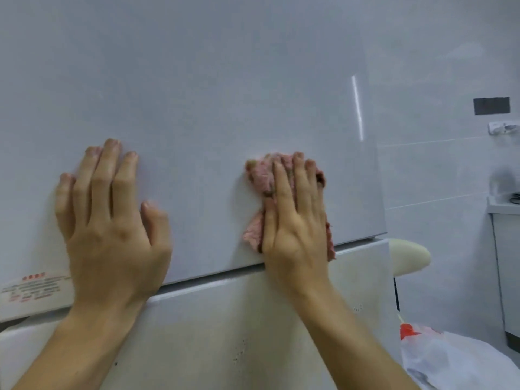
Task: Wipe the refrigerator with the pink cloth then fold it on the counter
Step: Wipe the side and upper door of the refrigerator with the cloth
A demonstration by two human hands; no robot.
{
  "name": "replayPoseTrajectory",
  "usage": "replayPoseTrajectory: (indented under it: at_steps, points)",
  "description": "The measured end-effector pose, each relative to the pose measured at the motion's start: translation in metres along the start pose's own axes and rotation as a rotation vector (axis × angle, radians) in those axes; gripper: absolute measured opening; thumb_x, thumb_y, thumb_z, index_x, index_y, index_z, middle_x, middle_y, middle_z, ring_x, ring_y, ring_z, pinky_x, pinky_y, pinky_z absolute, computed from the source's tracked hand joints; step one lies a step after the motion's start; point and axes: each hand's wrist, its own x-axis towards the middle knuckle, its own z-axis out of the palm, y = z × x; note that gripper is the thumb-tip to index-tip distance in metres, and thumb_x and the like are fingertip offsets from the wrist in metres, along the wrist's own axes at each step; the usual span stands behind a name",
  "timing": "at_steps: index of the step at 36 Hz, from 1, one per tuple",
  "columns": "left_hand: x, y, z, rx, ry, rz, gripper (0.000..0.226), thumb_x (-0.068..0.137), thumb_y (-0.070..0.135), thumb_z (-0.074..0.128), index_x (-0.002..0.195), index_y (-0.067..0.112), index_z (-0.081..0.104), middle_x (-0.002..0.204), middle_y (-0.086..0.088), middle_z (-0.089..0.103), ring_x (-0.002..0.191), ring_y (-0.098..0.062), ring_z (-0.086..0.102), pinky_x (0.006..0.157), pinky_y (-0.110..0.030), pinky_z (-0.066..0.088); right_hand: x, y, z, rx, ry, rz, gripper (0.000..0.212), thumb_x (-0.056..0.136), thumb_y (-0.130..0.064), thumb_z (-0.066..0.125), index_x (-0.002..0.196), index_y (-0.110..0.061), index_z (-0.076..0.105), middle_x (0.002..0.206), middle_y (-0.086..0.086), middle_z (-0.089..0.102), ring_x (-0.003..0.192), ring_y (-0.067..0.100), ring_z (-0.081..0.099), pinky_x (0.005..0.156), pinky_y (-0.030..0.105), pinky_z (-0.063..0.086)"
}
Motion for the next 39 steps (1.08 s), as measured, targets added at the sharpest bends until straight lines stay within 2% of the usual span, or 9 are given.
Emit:
replayPoseTrajectory:
  at_steps: [6,12,16,20,24,26,29,32,39]
  points:
    - [-0.001,0.007,0.012,0.024,-0.002,0.010,0.050,0.100,0.016,0.042,0.148,0.003,0.049,0.163,-0.021,0.041,0.152,-0.041,0.034,0.120,-0.070,0.027,0.023,0.070,-0.035,-0.032,0.107,0.440,0.060,0.109,-0.037,0.024,0.167,-0.025,0.021,0.176,-0.001,0.011,0.163,0.016,0.002,0.133,0.045,0.003]
    - [-0.001,0.007,0.011,0.086,0.010,0.010,0.053,0.098,0.020,0.045,0.148,0.004,0.051,0.162,-0.019,0.044,0.151,-0.041,0.037,0.125,-0.063,0.022,0.038,0.056,-0.027,-0.054,0.174,0.548,0.065,0.105,-0.039,0.021,0.167,-0.020,0.020,0.177,0.004,0.007,0.163,0.023,0.000,0.132,0.041,0.000]
    - [0.000,0.006,0.011,0.116,0.002,0.002,0.056,0.096,0.023,0.048,0.149,0.005,0.052,0.161,-0.018,0.044,0.152,-0.039,0.037,0.127,-0.060,0.020,0.064,0.032,-0.012,-0.048,0.132,0.357,0.061,0.108,-0.035,0.025,0.167,-0.018,0.021,0.176,0.006,0.010,0.163,0.026,0.001,0.133,0.046,0.001]
    - [0.002,0.008,0.011,0.129,0.001,-0.006,0.059,0.092,0.024,0.051,0.148,0.006,0.053,0.161,-0.018,0.045,0.151,-0.039,0.038,0.127,-0.058,0.020,0.077,-0.018,0.018,-0.026,0.087,0.003,0.060,0.104,-0.028,0.038,0.163,-0.014,0.036,0.173,0.013,0.023,0.162,0.034,0.011,0.132,0.052,0.011]
    - [0.003,0.009,0.010,0.137,-0.016,-0.009,0.060,0.092,0.026,0.050,0.148,0.006,0.053,0.161,-0.018,0.044,0.151,-0.040,0.037,0.128,-0.057,0.018,0.068,-0.037,0.025,0.013,-0.009,-0.283,0.051,0.108,-0.023,0.046,0.158,-0.016,0.045,0.170,0.011,0.032,0.161,0.032,0.017,0.132,0.049,0.015]
    - [0.003,0.008,0.009,0.139,-0.017,-0.006,0.059,0.093,0.026,0.050,0.149,0.006,0.053,0.161,-0.018,0.044,0.151,-0.039,0.037,0.128,-0.057,0.019,0.078,-0.015,0.014,0.009,-0.043,-0.326,0.050,0.106,-0.022,0.048,0.156,-0.016,0.049,0.168,0.012,0.036,0.160,0.032,0.023,0.132,0.046,0.016]
    - [0.002,0.008,0.009,0.140,-0.016,0.004,0.057,0.095,0.024,0.051,0.149,0.006,0.053,0.161,-0.018,0.044,0.151,-0.040,0.037,0.127,-0.058,0.020,0.105,0.042,-0.015,-0.015,-0.015,-0.058,0.056,0.101,-0.026,0.039,0.156,-0.020,0.049,0.168,0.010,0.036,0.159,0.031,0.024,0.132,0.044,0.012]
    - [0.001,0.008,0.009,0.144,-0.012,0.000,0.056,0.096,0.023,0.051,0.149,0.005,0.053,0.160,-0.019,0.045,0.151,-0.041,0.038,0.126,-0.060,0.022,0.121,0.079,-0.045,0.008,0.018,0.280,0.061,0.106,-0.037,0.027,0.166,-0.025,0.028,0.175,0.001,0.018,0.163,0.020,0.009,0.133,0.042,0.006]
    - [0.002,0.007,0.005,0.104,-0.029,-0.004,0.057,0.097,0.026,0.047,0.149,0.006,0.054,0.161,-0.018,0.045,0.151,-0.040,0.038,0.127,-0.060,0.021,0.132,0.049,-0.030,-0.033,0.109,0.442,0.055,0.113,-0.028,0.030,0.167,-0.024,0.019,0.177,0.001,0.008,0.163,0.024,0.002,0.132,0.037,-0.001]
